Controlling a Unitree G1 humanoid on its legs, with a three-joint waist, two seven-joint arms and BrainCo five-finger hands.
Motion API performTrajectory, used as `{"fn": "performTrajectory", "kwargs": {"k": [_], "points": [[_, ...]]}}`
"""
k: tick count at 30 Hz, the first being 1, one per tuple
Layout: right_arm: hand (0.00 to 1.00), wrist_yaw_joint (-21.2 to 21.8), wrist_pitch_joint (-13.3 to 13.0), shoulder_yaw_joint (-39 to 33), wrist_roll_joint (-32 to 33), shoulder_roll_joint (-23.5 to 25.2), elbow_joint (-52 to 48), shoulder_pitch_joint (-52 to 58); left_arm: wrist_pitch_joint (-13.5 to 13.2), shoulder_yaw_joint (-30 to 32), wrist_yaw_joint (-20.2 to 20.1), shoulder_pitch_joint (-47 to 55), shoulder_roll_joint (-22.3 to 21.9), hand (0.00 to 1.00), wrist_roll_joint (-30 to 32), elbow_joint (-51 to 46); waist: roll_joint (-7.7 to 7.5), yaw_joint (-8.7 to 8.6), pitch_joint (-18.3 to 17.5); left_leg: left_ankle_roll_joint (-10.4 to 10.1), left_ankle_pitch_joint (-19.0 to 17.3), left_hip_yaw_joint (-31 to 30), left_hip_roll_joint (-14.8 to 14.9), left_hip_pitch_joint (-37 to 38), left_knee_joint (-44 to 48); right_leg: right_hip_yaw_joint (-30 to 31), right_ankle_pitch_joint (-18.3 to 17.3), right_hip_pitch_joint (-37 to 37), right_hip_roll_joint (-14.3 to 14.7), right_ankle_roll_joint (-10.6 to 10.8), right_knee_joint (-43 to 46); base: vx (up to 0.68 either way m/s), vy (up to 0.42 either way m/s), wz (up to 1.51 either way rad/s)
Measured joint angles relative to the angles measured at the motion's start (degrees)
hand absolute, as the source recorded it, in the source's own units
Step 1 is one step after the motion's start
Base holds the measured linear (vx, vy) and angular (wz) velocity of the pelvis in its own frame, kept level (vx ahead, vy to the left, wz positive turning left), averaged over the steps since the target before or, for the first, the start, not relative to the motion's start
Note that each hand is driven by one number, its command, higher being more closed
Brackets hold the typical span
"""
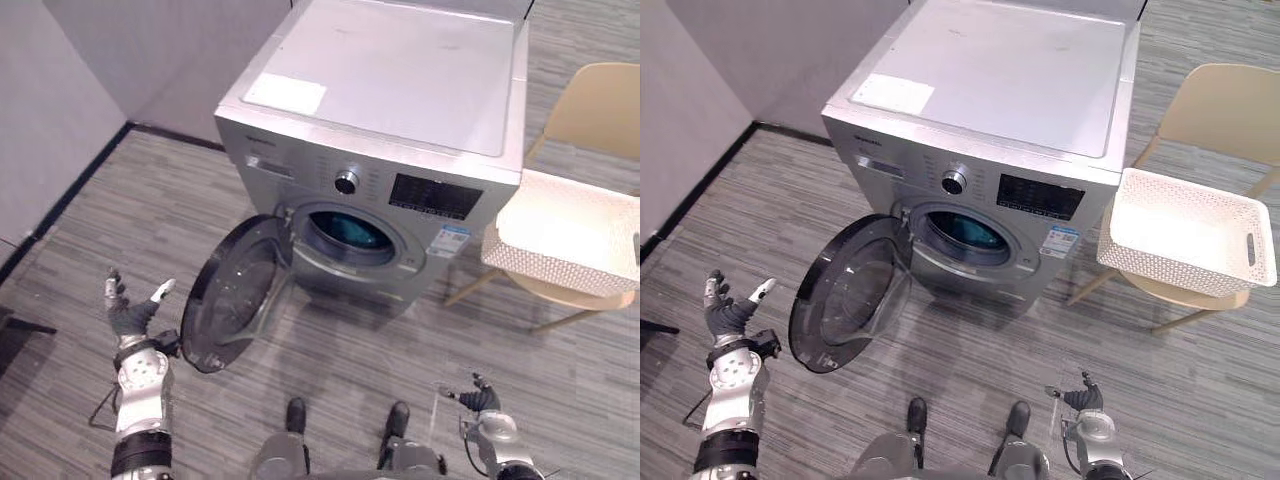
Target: Pick up the laundry basket with both hands and put the clothes into the washing machine.
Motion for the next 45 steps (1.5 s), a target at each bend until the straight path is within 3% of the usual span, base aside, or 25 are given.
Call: {"fn": "performTrajectory", "kwargs": {"k": [3,6,8,12,15,18,21,25,28,31,35,38,39,40,43,45], "points": [[0.0,-0.1,0.0,1.7,0.0,0.1,-0.3,-0.9,0.7,-0.8,-1.1,-5.3,3.8,0.0,-1.6,8.6,-2.35,0.1,1.6,-0.3,0.4,0.9,0.6,-1.8,0.0,0.9,1.0,-1.9,0.8,-0.5,-1.1,-0.01,-0.038,-0.17],[0.0,-0.2,0.0,1.9,0.0,0.4,-1.8,-0.7,0.4,-2.9,-2.0,-8.3,6.7,0.0,-3.3,12.5,-3.08,0.64,3.0,-0.4,0.5,1.8,1.1,-3.6,0.5,1.7,1.4,-4.0,1.2,-0.9,-1.0,0.0,-0.022,-0.17],[0.0,-0.4,-0.1,3.3,0.0,0.3,-2.5,-0.7,0.5,-4.2,-2.5,-10.6,7.3,0.0,-3.7,14.1,-3.47,1.56,3.8,-0.4,0.5,2.3,1.5,-4.6,0.9,2.5,1.6,-5.3,1.5,-1.2,-0.9,-0.01,-0.022,-0.17],[0.0,-0.7,-0.4,3.8,1.1,0.6,-2.7,-2.2,0.6,-8.4,-2.1,-12.9,7.8,0.0,-2.9,15.7,-3.92,1.76,5.9,-0.5,0.4,2.6,1.7,-5.9,2.2,3.1,2.0,-6.7,1.5,-1.4,0.0,-0.03,0.005,-0.07],[0.0,-1.2,-0.6,3.8,1.1,1.1,-2.4,-3.0,0.6,-10.4,-2.4,-10.6,6.6,0.0,-1.8,11.7,-4.22,1.69,6.6,-0.4,0.2,2.8,1.5,-6.0,3.0,3.5,2.1,-6.8,1.2,-1.2,0.5,-0.04,0.03,-0.03],[0.0,-1.2,-0.6,3.9,0.9,1.1,-2.4,-3.7,0.1,-12.3,-2.6,-4.3,1.7,0.0,-0.6,3.4,-4.14,1.75,6.6,-0.3,-0.2,3.9,1.0,-5.6,3.0,4.8,1.8,-7.2,0.7,-0.3,1.0,-0.03,0.047,-0.14],[0.0,-1.2,-0.4,3.9,0.2,1.1,-2.4,-3.6,-1.4,-17.4,-5.4,1.8,-4.3,0.0,-0.2,-3.7,-3.51,1.69,6.7,0.0,-0.4,4.3,0.4,-4.3,3.0,5.9,1.8,-6.5,0.0,0.3,1.1,0.0,0.041,-0.11],[0.0,-1.1,0.2,3.9,-2.6,1.4,-2.8,-2.5,-0.8,-27.0,-10.4,5.5,-11.6,0.0,0.7,-6.2,-1.79,1.29,5.5,0.8,-0.9,4.8,-0.4,-1.4,2.6,6.3,1.1,-3.8,-0.8,1.3,1.2,0.03,0.052,-0.01],[0.0,-1.1,0.5,4.7,-4.0,1.6,-3.8,-1.0,-0.6,-34.1,-14.6,8.7,-13.9,0.0,0.8,-9.4,-0.08,0.15,3.0,1.3,-1.2,5.5,-0.8,0.3,2.2,7.0,0.8,-2.8,-1.1,1.8,1.2,0.07,0.036,-0.09],[0.0,-1.1,0.6,5.6,-5.5,1.5,-4.7,0.0,-0.3,-37.3,-16.5,9.3,-16.1,0.0,0.7,-10.2,1.86,-0.81,1.5,1.4,-2.1,6.3,-0.9,1.9,2.4,7.7,0.3,-1.5,-1.2,2.3,1.2,0.08,0.03,-0.13],[0.0,-1.1,0.6,6.1,-5.9,1.4,-5.1,-0.4,0.3,-39.7,-16.8,-0.1,-17.6,0.0,1.0,-7.1,4.22,-2.97,0.7,1.3,-2.9,8.4,-0.7,2.3,2.8,9.5,0.0,-2.8,-1.2,2.0,2.6,0.03,0.015,-0.23],[0.0,-1.2,0.6,8.0,-5.9,-0.2,-6.9,-2.5,0.8,-36.8,-13.3,-18.5,-14.2,0.0,2.8,6.1,4.23,-5.65,1.0,1.3,-2.8,11.6,-0.9,-1.9,2.9,13.0,1.7,-9.6,-1.3,1.7,3.4,-0.05,0.0,-0.5],[0.0,-1.2,0.7,8.4,-5.9,-0.8,-8.4,-2.9,1.1,-35.5,-12.1,-25.0,-11.4,0.0,3.1,11.0,4.04,-6.58,1.6,1.2,-2.7,12.5,-0.8,-3.4,2.9,14.1,3.0,-11.2,-1.4,1.6,2.3,-0.07,-0.036,-0.74],[0.0,-1.3,0.6,8.3,-5.7,-1.4,-11.1,-3.8,1.6,-34.7,-10.1,-36.0,-3.8,0.0,3.0,19.3,3.36,-8.27,3.6,1.3,-2.5,14.4,-0.9,-5.2,3.0,15.9,4.9,-13.2,-1.3,1.8,0.5,-0.05,-0.042,-0.61],[0.0,-2.3,0.5,8.2,-4.2,-1.6,-16.6,-2.7,4.4,-38.9,-10.0,-44.9,6.1,0.0,3.2,28.6,2.76,-9.02,6.4,1.6,-2.2,16.1,0.0,-10.5,4.5,17.9,7.4,-18.2,-0.8,1.3,-1.2,-0.08,-0.046,-0.34],[0.0,-2.8,0.1,8.3,-3.1,-0.6,-20.5,-1.2,4.8,-38.8,-9.6,-48.0,8.5,0.0,3.6,28.3,1.94,-8.19,6.8,0.9,-1.7,16.3,0.7,-13.8,4.9,18.1,7.8,-21.4,-0.1,1.1,-1.2,-0.08,-0.049,-0.01]]}}
